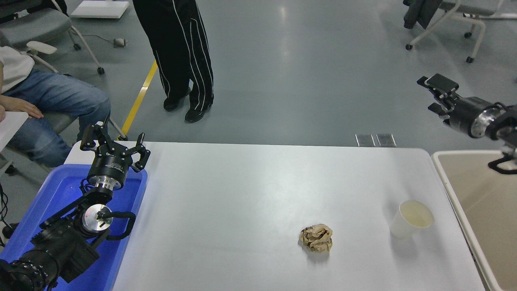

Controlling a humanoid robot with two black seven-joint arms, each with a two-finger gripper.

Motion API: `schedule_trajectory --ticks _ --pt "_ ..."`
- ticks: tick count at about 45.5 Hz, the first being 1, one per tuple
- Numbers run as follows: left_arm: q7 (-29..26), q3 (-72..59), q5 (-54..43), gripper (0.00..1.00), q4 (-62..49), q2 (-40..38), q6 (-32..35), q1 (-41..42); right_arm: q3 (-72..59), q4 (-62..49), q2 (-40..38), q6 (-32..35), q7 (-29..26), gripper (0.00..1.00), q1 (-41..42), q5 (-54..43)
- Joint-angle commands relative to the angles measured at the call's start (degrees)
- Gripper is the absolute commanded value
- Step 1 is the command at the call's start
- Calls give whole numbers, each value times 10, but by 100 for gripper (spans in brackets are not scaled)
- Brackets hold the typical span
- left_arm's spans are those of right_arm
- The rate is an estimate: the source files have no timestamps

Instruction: Dispose of the paper cup in the dustbin

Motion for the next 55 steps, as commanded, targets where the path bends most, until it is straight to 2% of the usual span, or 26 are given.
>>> schedule_trajectory --ticks 1,9,22,33,55 --pt "0 0 0 100 0 0 0 0 -95 30 -12 53 4 99 61 -197" --pt "0 1 0 100 0 0 0 1 -102 97 -18 53 5 99 84 -341" --pt "0 0 0 100 0 0 0 0 -126 194 -8 61 5 99 109 -471" --pt "0 0 0 100 0 0 0 0 -173 195 17 62 5 99 110 -478" --pt "0 0 0 100 0 0 0 0 -169 181 17 54 4 99 53 -478"
